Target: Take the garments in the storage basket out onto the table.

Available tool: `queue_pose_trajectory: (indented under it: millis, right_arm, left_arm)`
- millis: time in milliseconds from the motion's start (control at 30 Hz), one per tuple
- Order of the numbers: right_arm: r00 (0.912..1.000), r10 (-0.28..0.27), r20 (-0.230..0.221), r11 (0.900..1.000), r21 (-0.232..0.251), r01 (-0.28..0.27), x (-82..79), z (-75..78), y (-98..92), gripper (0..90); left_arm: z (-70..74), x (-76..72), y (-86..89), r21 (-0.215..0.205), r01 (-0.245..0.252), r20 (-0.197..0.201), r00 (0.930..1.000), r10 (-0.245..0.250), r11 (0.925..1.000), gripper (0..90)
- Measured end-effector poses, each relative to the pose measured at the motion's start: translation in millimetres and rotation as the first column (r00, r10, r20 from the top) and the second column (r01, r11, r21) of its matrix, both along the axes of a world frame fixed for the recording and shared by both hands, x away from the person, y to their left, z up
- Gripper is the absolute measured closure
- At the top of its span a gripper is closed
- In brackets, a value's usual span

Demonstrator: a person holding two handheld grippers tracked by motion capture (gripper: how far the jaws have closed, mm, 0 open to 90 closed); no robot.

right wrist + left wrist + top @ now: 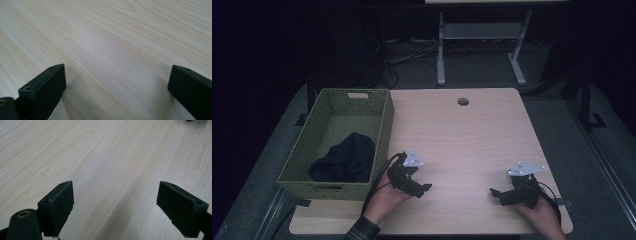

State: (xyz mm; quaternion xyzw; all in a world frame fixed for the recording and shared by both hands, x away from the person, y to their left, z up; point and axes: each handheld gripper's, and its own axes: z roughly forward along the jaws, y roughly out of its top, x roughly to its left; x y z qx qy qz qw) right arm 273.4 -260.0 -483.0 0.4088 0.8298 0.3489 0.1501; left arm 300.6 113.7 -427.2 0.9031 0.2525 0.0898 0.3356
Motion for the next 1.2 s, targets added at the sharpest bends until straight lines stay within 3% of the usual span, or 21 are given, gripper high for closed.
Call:
queue_pose_trajectory:
  millis: [567,833,1200]
  right_arm:
    - [1.0000,0.000,-0.001,1.000,0.000,0.000,0.0,0.0,0.0,1.3]
    - [1.0000,0.000,0.000,1.000,0.000,0.000,0.0,0.0,0.0,1.4]
    - [1.0000,-0.001,-0.001,1.000,0.002,0.001,-0.1,0.0,0.1,1.4]
  left_arm:
    - [19.5,3.6,-1.9,-0.005,0.022,-0.028,0.9993,-0.023,0.9997,14.1]
    - [27.6,6.0,-3.9,0.009,0.057,-0.050,0.9971,-0.057,0.9983,14.4]
    - [40.3,11.0,-3.7,0.012,0.084,-0.045,0.9955,-0.083,0.9964,14.7]
